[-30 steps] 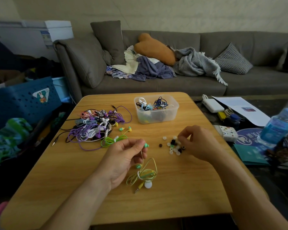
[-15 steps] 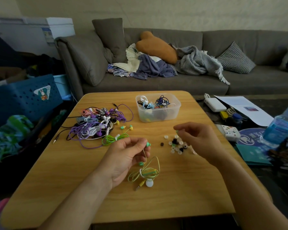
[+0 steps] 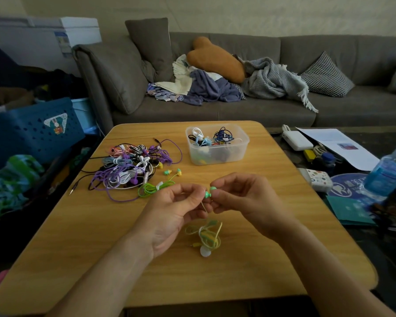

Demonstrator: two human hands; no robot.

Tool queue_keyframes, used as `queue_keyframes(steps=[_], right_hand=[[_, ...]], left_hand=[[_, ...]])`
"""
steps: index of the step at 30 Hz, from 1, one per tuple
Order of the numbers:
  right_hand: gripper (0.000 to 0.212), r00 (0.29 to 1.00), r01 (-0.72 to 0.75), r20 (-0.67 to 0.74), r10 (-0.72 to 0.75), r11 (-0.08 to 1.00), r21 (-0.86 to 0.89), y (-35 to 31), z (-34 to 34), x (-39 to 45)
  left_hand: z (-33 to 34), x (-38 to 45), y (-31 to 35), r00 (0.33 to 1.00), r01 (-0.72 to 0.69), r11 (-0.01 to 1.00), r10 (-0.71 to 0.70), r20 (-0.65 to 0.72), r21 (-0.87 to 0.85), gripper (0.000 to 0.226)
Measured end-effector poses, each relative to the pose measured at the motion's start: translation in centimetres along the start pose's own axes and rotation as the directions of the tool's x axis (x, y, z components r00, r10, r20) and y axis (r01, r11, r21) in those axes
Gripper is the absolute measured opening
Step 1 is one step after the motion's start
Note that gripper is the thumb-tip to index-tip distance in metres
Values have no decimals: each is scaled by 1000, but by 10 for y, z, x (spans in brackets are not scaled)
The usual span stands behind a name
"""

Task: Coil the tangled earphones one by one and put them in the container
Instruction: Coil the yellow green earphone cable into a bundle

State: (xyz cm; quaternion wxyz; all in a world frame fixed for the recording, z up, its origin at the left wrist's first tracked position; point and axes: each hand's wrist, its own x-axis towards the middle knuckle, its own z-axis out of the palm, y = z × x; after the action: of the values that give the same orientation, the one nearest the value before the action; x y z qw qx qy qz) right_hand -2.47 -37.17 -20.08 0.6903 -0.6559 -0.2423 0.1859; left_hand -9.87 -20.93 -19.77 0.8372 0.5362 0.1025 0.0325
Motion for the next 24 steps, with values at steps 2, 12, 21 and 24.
queue_keyframes(steps=[2,12,21,24], right_hand=[[29,1000,-13,13,12,999,31,-1,0,-1],[27,1000,-1,-25,1,1000,-2,-3,2,-1],[22,999,39,-2,-39,999,23,-3,7,-2],[18,999,23,33,-26,997,73,-2,7,-2]], left_hand=[[1,0,0,1000,-18,1000,17,-16,-15,32],[2,-2,-1,997,-74,997,73,-38,-36,19],[2,-3,-1,990,-98,995,97,-104,-3,21],[1,-4,-1,989,-106,994,107,-106,21,22]])
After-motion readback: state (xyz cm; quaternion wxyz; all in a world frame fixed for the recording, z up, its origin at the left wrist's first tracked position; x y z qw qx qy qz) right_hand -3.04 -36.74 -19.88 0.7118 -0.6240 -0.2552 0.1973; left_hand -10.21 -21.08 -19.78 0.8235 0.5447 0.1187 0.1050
